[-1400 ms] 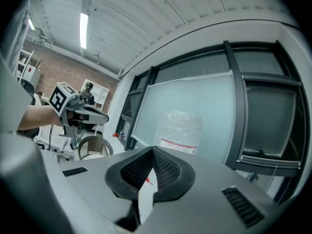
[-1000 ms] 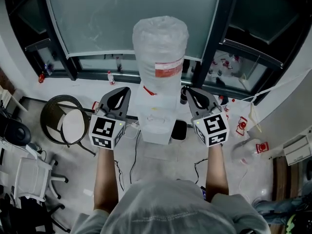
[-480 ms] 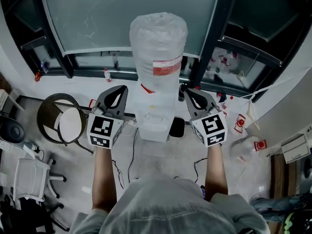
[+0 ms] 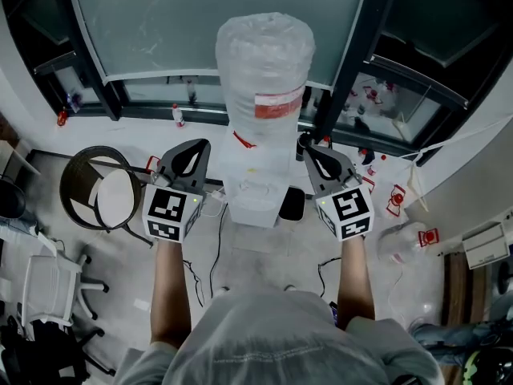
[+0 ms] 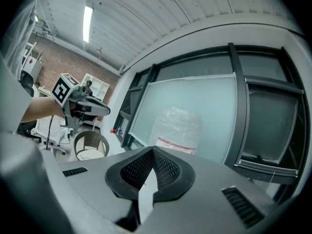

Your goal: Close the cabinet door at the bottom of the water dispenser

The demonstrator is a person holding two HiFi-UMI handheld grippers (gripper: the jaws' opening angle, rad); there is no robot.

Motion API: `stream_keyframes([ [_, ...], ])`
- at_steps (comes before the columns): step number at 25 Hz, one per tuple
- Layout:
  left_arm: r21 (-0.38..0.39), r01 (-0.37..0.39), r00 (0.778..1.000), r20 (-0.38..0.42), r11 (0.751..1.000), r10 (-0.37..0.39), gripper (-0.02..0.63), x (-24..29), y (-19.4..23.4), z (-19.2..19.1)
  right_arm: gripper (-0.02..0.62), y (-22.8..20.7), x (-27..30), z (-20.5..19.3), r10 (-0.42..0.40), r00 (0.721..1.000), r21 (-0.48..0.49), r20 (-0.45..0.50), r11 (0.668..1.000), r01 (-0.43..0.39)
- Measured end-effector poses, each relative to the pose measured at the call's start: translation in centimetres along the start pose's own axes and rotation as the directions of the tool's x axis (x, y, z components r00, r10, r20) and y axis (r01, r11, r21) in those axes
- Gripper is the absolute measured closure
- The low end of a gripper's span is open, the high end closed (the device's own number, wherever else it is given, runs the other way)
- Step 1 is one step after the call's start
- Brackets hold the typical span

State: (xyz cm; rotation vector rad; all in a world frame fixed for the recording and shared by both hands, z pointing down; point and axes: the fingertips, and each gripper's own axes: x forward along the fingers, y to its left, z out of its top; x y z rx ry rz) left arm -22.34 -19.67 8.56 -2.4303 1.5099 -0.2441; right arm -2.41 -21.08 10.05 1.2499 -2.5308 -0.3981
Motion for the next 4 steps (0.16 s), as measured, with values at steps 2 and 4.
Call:
stream_keyframes([
  [2, -0.002, 0.000, 1.000, -0.002, 1.000, 0.000, 0.586, 0.07, 0.12, -0.24, 0.568, -0.07, 0.14, -0.16, -0.001, 1.000, 0.003, -0.001, 1.000, 0.001],
  [4, -0.004, -0.001, 1.000, -0.005, 1.000, 0.001, 0.586, 0.14, 0.23, -0.46, 0.568, -0.15, 0.26, -0.33, -0.003, 1.000, 0.006, -0.002, 1.000, 0.003],
])
